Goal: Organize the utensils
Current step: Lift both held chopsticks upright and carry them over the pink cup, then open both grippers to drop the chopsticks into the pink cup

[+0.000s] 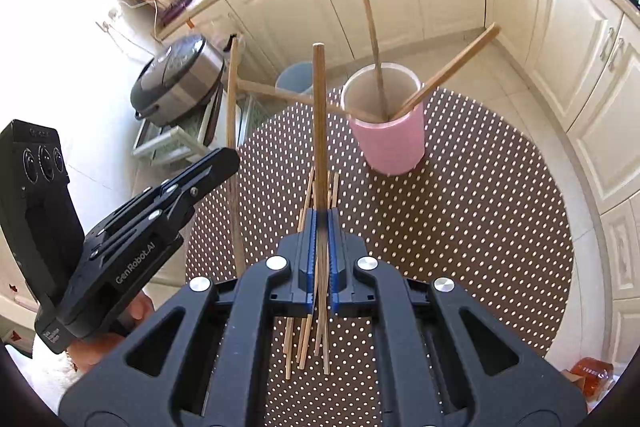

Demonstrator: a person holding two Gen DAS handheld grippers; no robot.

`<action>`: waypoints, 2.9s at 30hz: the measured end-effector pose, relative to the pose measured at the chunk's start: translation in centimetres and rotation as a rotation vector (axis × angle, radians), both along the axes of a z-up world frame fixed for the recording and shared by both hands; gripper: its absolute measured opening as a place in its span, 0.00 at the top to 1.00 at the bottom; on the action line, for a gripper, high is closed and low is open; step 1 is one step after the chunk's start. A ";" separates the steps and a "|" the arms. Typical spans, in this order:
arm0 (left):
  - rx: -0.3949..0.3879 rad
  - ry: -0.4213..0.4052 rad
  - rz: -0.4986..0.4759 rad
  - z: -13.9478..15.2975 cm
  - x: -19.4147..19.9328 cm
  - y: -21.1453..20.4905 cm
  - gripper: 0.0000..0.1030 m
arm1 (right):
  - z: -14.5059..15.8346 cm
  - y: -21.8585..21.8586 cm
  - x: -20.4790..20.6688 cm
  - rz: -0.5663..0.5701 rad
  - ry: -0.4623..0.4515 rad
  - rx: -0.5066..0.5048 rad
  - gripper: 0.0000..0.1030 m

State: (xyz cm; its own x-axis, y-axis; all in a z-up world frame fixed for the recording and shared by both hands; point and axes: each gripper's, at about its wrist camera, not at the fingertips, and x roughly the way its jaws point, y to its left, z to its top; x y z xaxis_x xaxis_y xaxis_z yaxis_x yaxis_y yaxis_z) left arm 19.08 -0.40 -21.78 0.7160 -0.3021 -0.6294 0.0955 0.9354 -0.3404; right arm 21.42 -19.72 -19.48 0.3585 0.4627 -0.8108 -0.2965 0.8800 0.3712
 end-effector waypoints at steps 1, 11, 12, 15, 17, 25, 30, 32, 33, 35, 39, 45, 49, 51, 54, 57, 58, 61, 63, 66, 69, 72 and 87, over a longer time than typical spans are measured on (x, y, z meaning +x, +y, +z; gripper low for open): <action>-0.003 -0.021 0.002 0.6 0.2 -0.3 0.95 | 0.5 -0.2 0.1 -0.004 -0.011 0.003 0.95; -0.035 -0.211 0.027 5.1 2.8 -2.7 0.95 | 4.4 -2.0 2.6 -0.037 -0.118 0.032 0.95; -0.035 -0.226 0.030 5.5 3.1 -2.9 0.95 | 4.9 -2.3 3.1 -0.041 -0.131 0.036 0.95; -0.031 -0.253 0.040 6.0 4.8 -3.7 0.95 | 5.8 -2.9 4.5 -0.048 -0.158 0.042 0.95; -0.022 -0.271 0.050 6.3 6.1 -4.2 0.95 | 6.2 -3.2 5.5 -0.051 -0.174 0.042 0.95; 0.004 -0.323 0.127 5.9 10.1 -5.1 0.95 | 6.8 -4.2 9.1 -0.069 -0.231 0.061 0.95; 0.042 -0.352 0.182 5.4 11.7 -5.5 0.95 | 6.7 -4.3 10.6 -0.068 -0.248 0.067 0.95; 0.057 -0.356 0.201 5.2 12.0 -5.6 0.95 | 6.7 -4.3 11.2 -0.061 -0.251 0.072 0.95; 0.068 -0.357 0.217 5.1 12.3 -5.8 0.95 | 6.7 -4.3 11.3 -0.060 -0.251 0.075 0.95; 0.084 -0.365 0.252 5.0 12.5 -5.9 0.95 | 6.8 -4.3 11.7 -0.054 -0.251 0.079 0.95; 0.083 -0.369 0.283 4.6 13.0 -5.9 0.95 | 7.2 -4.7 12.2 -0.050 -0.254 0.096 0.95; 0.108 -0.373 0.303 3.6 13.5 -6.5 0.95 | 6.7 -4.9 12.9 -0.053 -0.265 0.091 0.95; 0.124 -0.369 0.289 2.7 13.5 -7.0 0.95 | 5.3 -4.6 13.1 -0.050 -0.242 0.090 0.95; 0.132 -0.366 0.290 2.4 13.5 -7.1 0.95 | 4.7 -4.4 13.2 -0.042 -0.234 0.090 0.95; 0.130 -0.357 0.282 1.9 13.6 -6.9 0.95 | 4.2 -4.1 13.1 -0.018 -0.238 0.082 0.95; 0.128 -0.350 0.274 1.4 13.5 -6.8 0.95 | 3.7 -4.0 13.0 -0.010 -0.228 0.085 0.95; 0.124 -0.348 0.271 1.2 13.4 -6.7 0.95 | 3.5 -3.9 13.0 -0.006 -0.226 0.084 0.95; 0.116 -0.324 0.266 0.6 12.9 -6.3 0.95 | 3.0 -3.9 12.9 -0.001 -0.213 0.079 0.95; 0.111 -0.312 0.261 0.2 12.6 -6.1 0.95 | 2.9 -4.0 12.7 -0.001 -0.207 0.080 0.94; 0.106 -0.294 0.246 0.0 12.4 -6.0 0.95 | 2.5 -4.0 12.6 0.003 -0.195 0.079 0.94; 0.105 -0.287 0.226 -0.2 11.9 -5.9 0.95 | 2.2 -4.0 12.4 0.002 -0.183 0.079 0.94; 0.103 -0.272 0.212 -0.3 11.6 -5.7 0.95 | 2.1 -3.8 12.2 0.003 -0.176 0.077 0.94; 0.113 -0.198 0.162 0.0 10.0 -5.7 0.76 | 1.3 -3.0 10.5 -0.010 -0.134 0.066 0.92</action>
